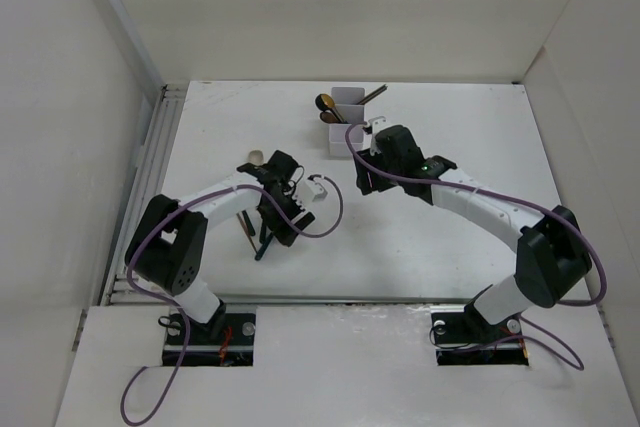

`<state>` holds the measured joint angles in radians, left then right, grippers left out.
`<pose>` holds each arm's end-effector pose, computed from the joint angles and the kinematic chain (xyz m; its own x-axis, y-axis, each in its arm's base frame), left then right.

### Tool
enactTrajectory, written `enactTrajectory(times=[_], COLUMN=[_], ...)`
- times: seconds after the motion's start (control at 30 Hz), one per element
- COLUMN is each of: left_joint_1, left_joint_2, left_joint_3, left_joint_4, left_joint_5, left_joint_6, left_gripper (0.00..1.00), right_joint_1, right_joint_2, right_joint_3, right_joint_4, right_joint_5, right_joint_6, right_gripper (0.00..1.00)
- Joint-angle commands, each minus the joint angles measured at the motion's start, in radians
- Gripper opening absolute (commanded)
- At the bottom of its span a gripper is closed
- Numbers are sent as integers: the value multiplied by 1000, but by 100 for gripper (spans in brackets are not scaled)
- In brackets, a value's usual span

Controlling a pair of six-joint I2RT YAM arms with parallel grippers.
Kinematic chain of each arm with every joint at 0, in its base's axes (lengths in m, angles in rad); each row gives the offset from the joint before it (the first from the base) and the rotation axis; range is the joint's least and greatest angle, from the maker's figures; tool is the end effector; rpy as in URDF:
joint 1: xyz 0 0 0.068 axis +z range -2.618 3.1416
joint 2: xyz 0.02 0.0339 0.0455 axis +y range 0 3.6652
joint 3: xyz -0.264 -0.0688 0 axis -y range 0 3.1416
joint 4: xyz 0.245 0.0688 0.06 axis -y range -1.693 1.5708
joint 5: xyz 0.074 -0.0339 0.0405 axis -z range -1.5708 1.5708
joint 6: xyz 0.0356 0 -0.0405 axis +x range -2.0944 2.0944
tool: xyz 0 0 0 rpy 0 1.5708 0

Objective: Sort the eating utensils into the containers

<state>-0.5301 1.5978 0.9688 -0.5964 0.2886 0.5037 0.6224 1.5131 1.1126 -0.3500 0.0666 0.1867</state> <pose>0.2512 -0.1590 0.1800 -0.4369 0.7924 -0.4258 0.8892 0.4521 -0.0711 0.2727 0.1927 0.2621 -0.6451 -0.2349 -0.7271 -0.4299 0.8983 0.0912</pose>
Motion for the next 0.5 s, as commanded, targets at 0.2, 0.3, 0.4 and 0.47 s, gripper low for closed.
enactTrajectory(times=[0.2,0.3,0.4,0.47], left_joint_1=[1,1,1,1], left_joint_2=[-78,-88,-88,-76], left_joint_3=[10,-22,-51,-65], left_joint_4=[-5,-14,-26,-26], left_joint_5=[-179,-193,-180,-170], left_joint_6=[-143,-143,-129,-120], left_gripper=[67,62,57,53], right_joint_1=[-6,-6,-6,-6], right_joint_2=[-1,-10,-22,-33], right_joint_3=[15,15,-3,-4], right_joint_4=[13,13,13,13], right_joint_5=[-21,-21,-21,-10], right_joint_6=[-47,-47,-38,-27], right_gripper=[65,65,65,65])
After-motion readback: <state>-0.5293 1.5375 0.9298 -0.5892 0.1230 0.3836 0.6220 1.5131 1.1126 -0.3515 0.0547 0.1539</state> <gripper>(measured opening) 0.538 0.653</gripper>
